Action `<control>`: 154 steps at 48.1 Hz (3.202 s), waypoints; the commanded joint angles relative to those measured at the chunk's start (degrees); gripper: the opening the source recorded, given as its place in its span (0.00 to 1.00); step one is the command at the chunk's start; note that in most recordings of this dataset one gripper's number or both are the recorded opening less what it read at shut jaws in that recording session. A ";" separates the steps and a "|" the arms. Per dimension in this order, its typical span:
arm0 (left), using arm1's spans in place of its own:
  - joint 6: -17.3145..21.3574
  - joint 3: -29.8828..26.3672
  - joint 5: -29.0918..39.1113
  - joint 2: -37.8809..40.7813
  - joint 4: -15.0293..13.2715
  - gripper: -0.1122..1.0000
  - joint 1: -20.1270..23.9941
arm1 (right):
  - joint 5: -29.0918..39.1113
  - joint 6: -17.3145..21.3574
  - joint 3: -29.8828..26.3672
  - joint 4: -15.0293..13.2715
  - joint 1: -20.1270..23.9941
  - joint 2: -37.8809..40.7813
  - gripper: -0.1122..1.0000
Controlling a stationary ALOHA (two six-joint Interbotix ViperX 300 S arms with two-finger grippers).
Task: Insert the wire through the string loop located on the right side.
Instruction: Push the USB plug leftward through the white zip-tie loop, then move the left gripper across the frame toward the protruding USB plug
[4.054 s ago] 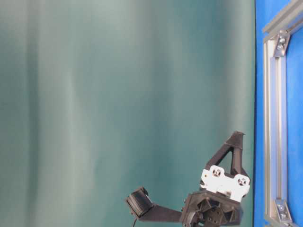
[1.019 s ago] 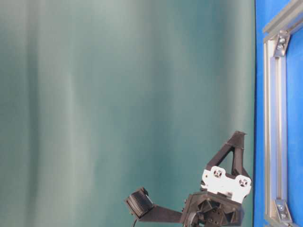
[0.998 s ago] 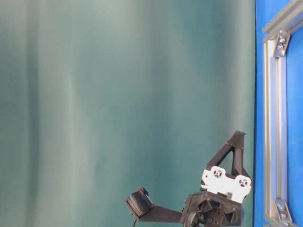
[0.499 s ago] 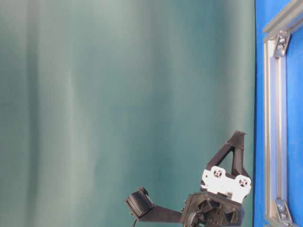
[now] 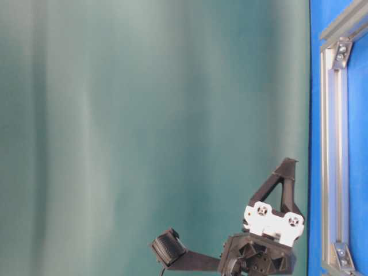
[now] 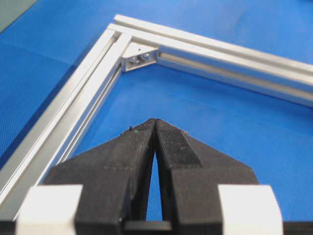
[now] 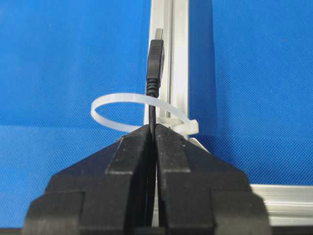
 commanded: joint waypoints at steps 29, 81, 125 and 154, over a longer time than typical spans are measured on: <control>-5.71 0.53 -0.97 -1.85 0.18 0.10 -14.94 | -0.62 0.09 -0.70 0.18 -0.09 -0.44 0.07; -5.01 -16.00 12.39 3.96 0.35 0.11 -20.21 | -0.62 0.09 -0.79 0.18 -0.09 -0.44 0.07; -5.27 -22.24 19.25 7.03 0.35 0.91 -20.83 | -0.53 0.09 -0.79 0.18 -0.09 -0.44 0.07; -5.27 -24.17 19.95 11.51 0.35 0.93 -20.83 | -0.44 0.09 -0.79 0.18 -0.09 -0.35 0.07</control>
